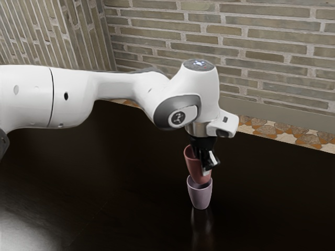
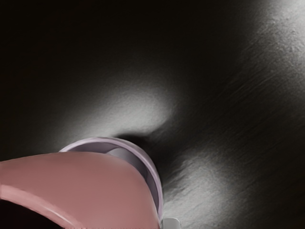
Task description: Place the left cup onto the right cup
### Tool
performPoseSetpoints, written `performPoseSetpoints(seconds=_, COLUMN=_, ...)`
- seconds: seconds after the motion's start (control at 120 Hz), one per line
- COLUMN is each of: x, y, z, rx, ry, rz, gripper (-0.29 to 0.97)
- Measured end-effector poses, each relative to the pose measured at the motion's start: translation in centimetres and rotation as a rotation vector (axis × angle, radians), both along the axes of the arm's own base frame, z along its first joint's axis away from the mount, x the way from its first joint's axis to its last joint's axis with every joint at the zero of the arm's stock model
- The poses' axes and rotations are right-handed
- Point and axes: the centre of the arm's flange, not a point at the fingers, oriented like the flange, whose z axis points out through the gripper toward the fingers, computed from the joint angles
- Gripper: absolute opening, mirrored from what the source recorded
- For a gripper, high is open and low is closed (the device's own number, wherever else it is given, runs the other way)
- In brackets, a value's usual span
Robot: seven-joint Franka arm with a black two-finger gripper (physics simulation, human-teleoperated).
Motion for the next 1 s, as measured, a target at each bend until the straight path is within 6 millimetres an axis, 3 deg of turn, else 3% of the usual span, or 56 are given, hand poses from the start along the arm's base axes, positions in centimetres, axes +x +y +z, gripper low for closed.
performPoseSetpoints(seconds=0.742, x=0.0, y=0.2, z=-2.5, rx=0.02, ry=0.022, rz=0.035, gripper=-0.09)
performPoseSetpoints(seconds=0.825, x=0.0, y=0.3, z=-2.6, rx=0.02, ry=0.026, rz=0.036, gripper=-0.01)
performPoseSetpoints(seconds=1.0, x=0.1, y=0.8, z=-2.9, rx=0.023, ry=0.029, rz=0.044, gripper=0.35)
